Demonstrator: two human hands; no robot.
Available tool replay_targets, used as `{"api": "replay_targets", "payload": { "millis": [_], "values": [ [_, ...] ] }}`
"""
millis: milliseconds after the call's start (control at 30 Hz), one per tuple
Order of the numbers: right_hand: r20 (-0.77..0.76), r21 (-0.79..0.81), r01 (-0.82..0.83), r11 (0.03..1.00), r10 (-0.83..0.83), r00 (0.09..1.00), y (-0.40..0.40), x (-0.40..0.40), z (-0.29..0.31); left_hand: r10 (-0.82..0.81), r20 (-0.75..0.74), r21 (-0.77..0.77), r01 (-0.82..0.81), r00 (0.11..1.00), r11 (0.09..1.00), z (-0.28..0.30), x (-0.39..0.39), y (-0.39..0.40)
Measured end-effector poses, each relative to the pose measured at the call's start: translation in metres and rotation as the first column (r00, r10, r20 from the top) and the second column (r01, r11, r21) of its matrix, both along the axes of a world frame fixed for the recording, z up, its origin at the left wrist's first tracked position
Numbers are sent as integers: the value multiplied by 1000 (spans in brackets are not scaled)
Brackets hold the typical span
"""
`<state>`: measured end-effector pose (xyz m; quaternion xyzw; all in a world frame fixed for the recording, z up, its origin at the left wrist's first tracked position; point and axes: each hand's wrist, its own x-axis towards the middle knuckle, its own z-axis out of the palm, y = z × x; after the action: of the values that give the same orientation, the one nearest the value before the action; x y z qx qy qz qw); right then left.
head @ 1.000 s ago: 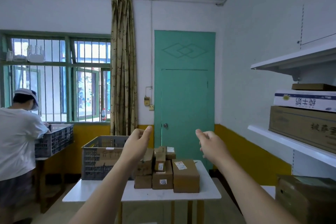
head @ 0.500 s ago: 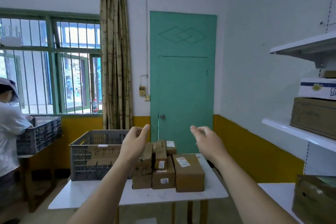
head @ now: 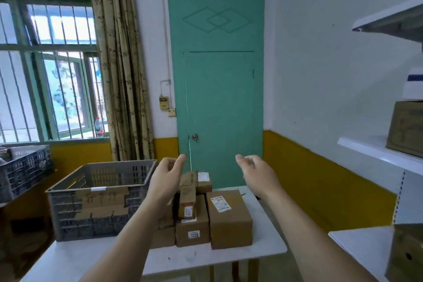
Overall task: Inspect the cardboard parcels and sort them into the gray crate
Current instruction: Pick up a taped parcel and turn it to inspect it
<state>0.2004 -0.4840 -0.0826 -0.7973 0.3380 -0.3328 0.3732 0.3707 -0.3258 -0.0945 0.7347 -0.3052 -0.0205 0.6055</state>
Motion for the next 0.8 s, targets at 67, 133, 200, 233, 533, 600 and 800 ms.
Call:
{"api": "replay_targets", "payload": {
  "millis": [67, 133, 200, 233, 533, 600, 800],
  "values": [
    [12, 5, -4, 1000, 4, 1000, -28, 9, 0, 3, -7, -4, -3, 1000, 1000, -1, 8, -28],
    [26, 23, -14, 1000, 13, 1000, -57, 20, -1, 2, -11, 8, -2, 1000, 1000, -1, 17, -56],
    [28, 32, -23, 999, 22, 999, -81, 31, -2, 12, -9, 10, -12, 1000, 1000, -2, 24, -78],
    [27, 35, -25, 999, 24, 999, -92, 36, -4, 14, -9, 11, -14, 1000, 1000, -4, 28, -89],
    [-16, 56, -61, 997, 62, 998, -156, 92, -38, 48, -51, 46, -46, 998, 998, -30, 70, -134],
    [-20, 61, -72, 996, 74, 997, -167, 109, -43, 62, -60, 43, -60, 996, 997, -35, 84, -141],
    [-50, 82, -116, 990, 121, 991, -191, 171, -68, 91, -88, 60, -86, 992, 995, -56, 142, -164]
  ]
}}
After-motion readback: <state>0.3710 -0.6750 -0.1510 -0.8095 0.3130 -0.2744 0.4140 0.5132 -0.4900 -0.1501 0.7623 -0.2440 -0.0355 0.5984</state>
